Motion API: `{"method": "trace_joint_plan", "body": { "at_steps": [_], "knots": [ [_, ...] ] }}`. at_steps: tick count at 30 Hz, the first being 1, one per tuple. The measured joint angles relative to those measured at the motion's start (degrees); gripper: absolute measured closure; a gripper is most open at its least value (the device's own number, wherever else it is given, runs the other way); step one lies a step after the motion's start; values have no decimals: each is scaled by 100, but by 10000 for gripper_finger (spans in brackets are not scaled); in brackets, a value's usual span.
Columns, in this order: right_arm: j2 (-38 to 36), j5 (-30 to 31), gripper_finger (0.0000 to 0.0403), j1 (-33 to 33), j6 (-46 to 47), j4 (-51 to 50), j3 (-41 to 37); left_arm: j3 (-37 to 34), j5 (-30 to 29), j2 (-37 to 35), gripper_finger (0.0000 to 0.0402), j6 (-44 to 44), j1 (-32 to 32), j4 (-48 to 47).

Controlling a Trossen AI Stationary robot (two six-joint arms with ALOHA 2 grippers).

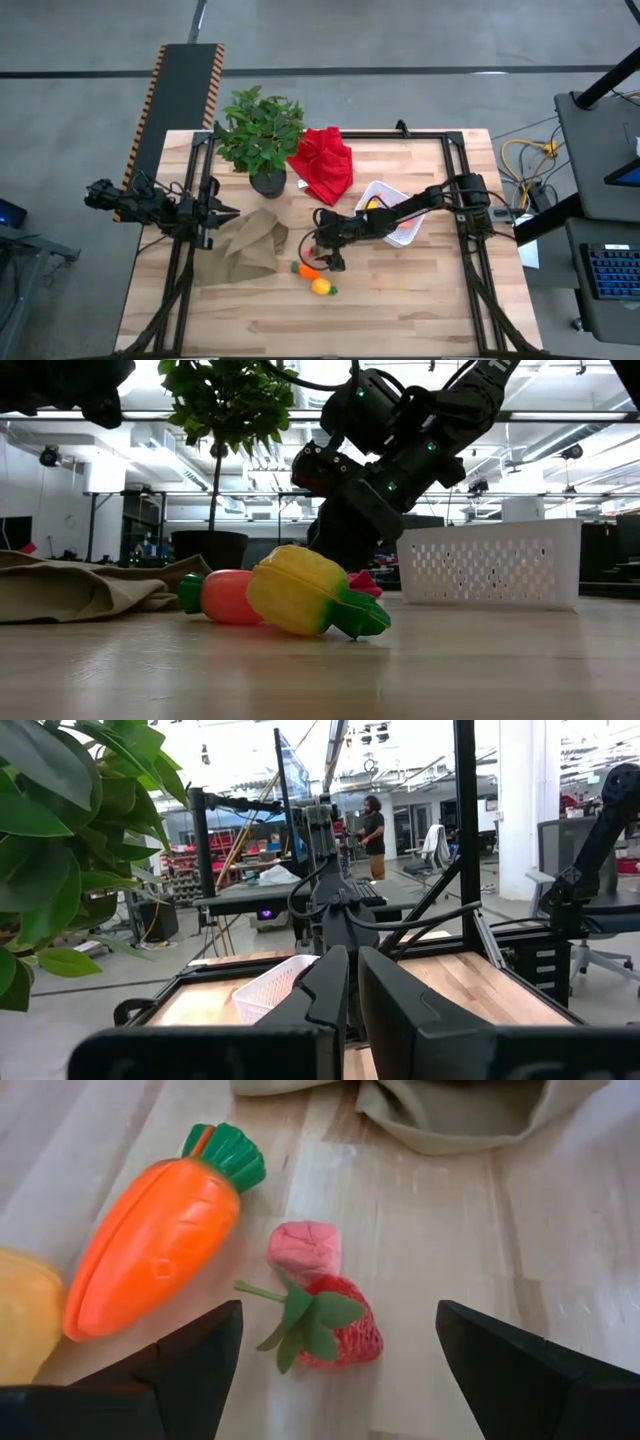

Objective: Pick and placing Produce into tupperware
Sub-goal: Put the red strawberry into the white bin

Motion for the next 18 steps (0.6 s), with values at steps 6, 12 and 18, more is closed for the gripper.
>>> {"method": "trace_joint_plan", "body": {
  "at_steps": [6,12,18],
  "knots": [
    [0,-104,77,52,-26,21,0,0,0,-2,387,2,0,2],
    [0,-151,78,87,-37,111,0,0,0,-2,387,2,0,2],
    [0,-82,78,86,-44,112,0,-2,0,-2,387,2,0,-1]
  ]
}}
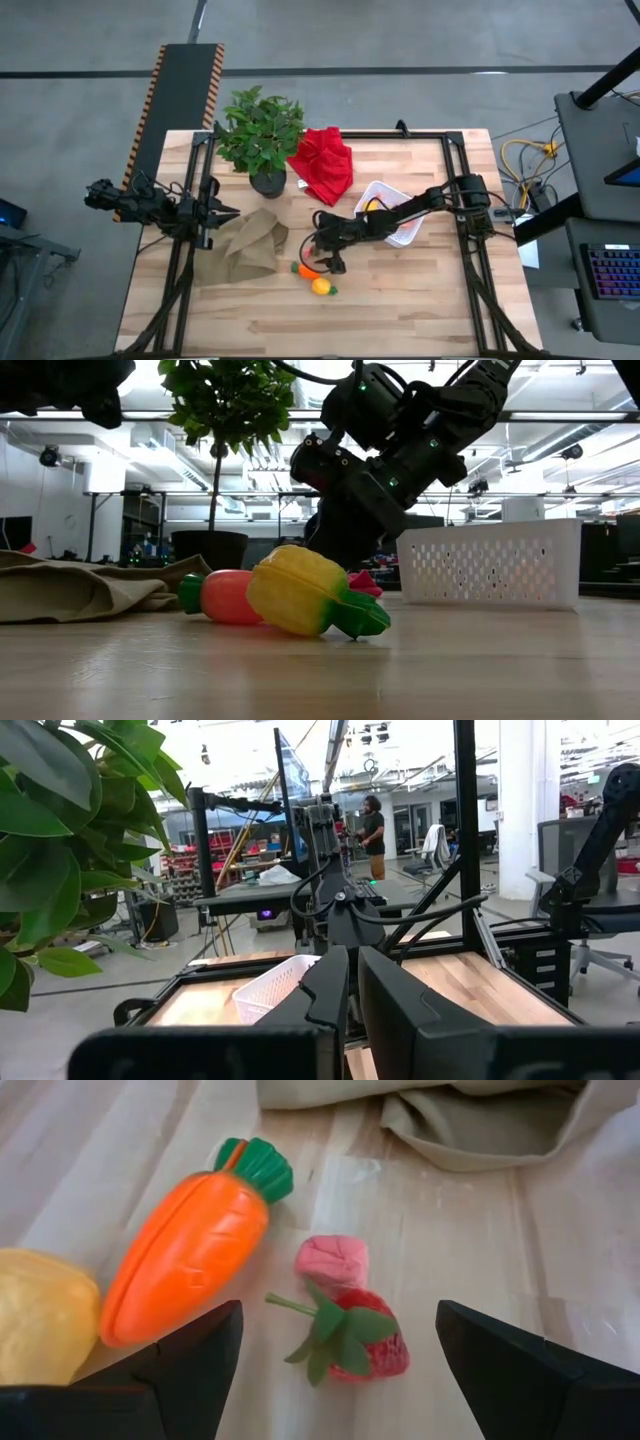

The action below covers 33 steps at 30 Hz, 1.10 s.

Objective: Pick and placing Produce into tupperware
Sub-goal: Put the red strawberry into the white bin

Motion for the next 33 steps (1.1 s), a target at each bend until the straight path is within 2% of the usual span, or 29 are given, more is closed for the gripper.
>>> {"method": "trace_joint_plan", "body": {
  "at_steps": [19,27,33],
  "knots": [
    [69,382,78,1,54,-50,-15,0,0,0,387,2,2,0],
    [419,381,77,1,112,-22,185,0,-1,0,387,2,2,-2],
    [401,380,77,1,128,-64,199,0,-2,-7,387,2,2,-3]
  ]
}}
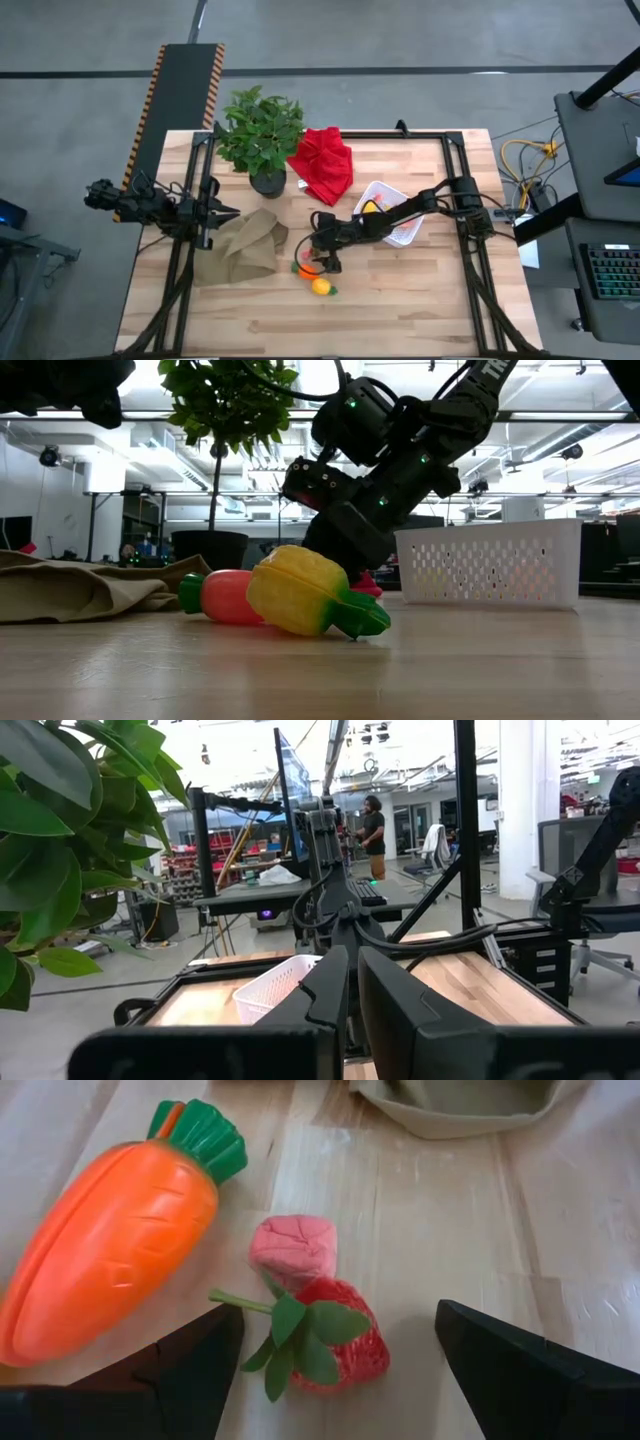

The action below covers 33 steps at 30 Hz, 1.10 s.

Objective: Pick and placing Produce into tupperware
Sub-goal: Put the red strawberry into the white bin

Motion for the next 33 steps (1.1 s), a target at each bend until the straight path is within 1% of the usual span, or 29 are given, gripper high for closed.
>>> {"method": "trace_joint_plan", "body": {
  "at_steps": [6,20,27,33],
  "knots": [
    [-1,-2,83,0,15,-37,0,0,0,0,387,0,0,1],
    [-10,12,187,4,177,-70,-7,0,0,7,387,0,0,1],
    [-12,-1,217,4,220,-78,-11,0,0,7,387,0,0,-1],
    [-49,-64,233,9,222,-126,-15,0,0,7,387,0,0,1]
  ]
}}
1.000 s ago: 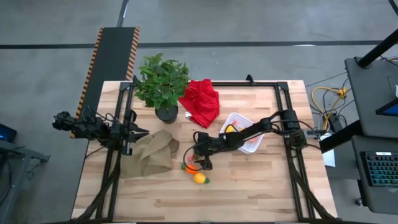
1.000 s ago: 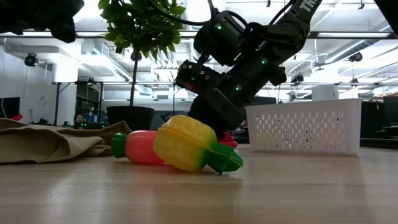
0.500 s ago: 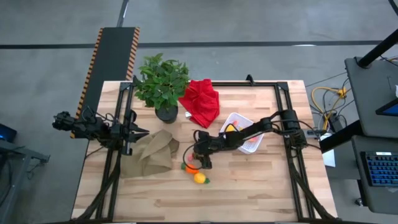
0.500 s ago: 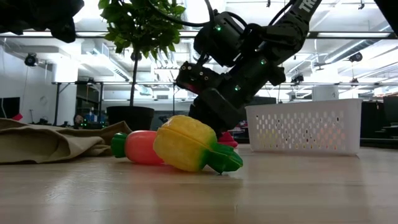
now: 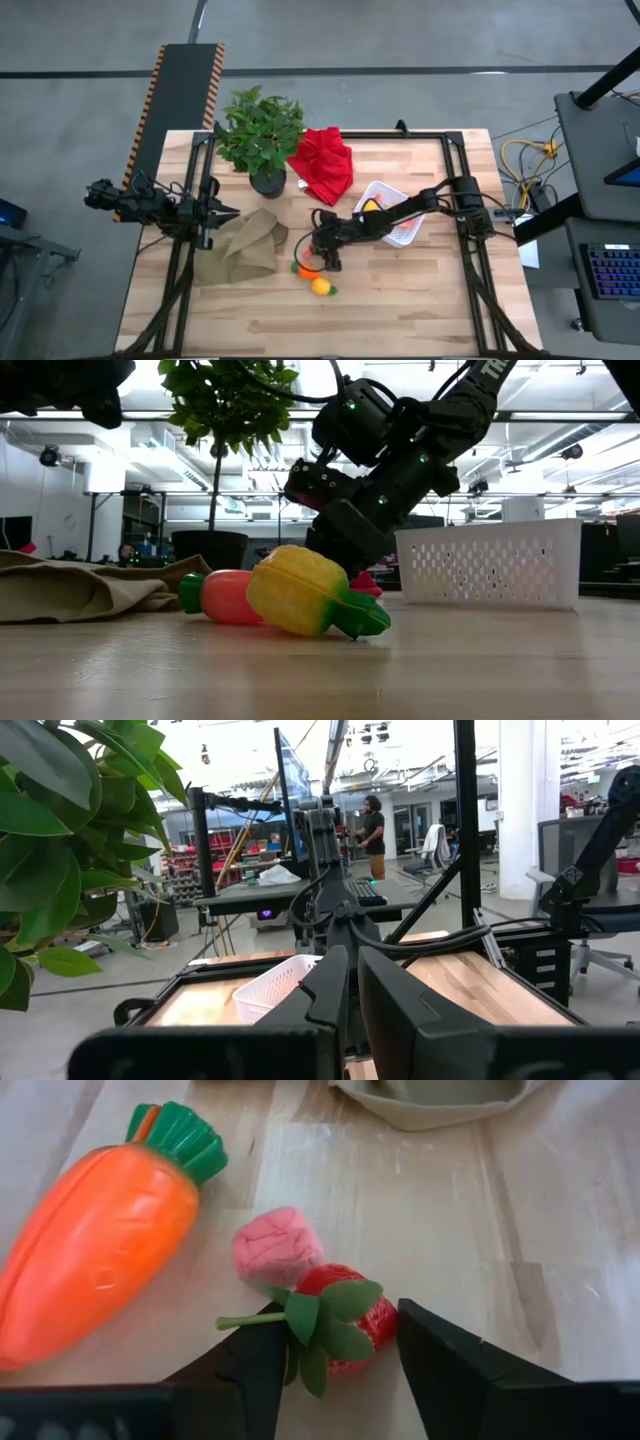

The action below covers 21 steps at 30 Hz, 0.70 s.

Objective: Pick and placing Produce into tupperware
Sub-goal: Put the red strawberry into the white bin

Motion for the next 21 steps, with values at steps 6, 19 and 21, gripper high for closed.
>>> {"method": "trace_joint_plan", "body": {
  "at_steps": [6,19,21],
  "knots": [
    [-158,-76,233,15,17,-209,-15,0,0,2,387,-2,0,0],
    [-663,-18,233,0,-87,-447,-20,-3,0,-4,387,2,0,2],
    [-852,-6,233,-12,-194,-608,-20,-4,2,-4,387,2,0,0]
  ]
}}
